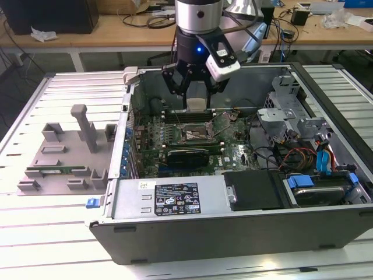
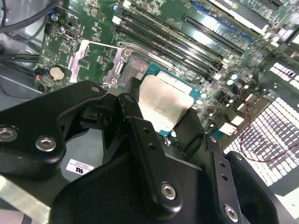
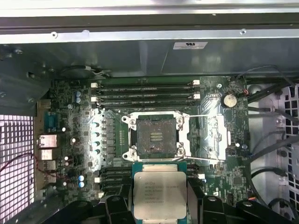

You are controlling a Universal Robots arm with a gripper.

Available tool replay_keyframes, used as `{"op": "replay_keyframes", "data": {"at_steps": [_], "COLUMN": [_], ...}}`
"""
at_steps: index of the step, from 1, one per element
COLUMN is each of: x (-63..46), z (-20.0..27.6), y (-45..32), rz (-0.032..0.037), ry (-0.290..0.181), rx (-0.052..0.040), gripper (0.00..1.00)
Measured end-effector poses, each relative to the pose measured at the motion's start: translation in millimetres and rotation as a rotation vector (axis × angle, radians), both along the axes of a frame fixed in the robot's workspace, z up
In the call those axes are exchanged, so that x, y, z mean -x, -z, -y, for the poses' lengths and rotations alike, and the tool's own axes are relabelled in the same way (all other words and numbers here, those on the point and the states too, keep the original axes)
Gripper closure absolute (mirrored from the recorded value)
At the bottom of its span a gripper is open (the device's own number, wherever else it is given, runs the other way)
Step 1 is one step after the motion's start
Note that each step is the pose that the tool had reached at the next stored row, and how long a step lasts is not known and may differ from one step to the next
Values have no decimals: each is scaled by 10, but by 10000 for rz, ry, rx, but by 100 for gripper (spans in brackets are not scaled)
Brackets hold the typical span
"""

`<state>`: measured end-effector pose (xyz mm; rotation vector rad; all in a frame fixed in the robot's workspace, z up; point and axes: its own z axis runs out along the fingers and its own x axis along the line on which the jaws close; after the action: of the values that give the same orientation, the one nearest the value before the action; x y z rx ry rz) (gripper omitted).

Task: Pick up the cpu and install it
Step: 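Pick up the cpu and move it towards the insertion slot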

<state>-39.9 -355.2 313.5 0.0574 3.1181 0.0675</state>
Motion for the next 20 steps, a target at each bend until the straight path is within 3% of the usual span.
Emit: {"op": "replay_keyframes", "data": {"at_steps": [5, 10, 14, 20], "x": [0, 0, 0, 1], "z": [-77, -183, -294, -308], "y": [107, 248, 401, 561], "rz": [0, 1, 1, 0], "ry": [1, -1, -19, -86], "rx": [0, 0, -1, -1], "gripper": [45, 45, 45, 45]}}
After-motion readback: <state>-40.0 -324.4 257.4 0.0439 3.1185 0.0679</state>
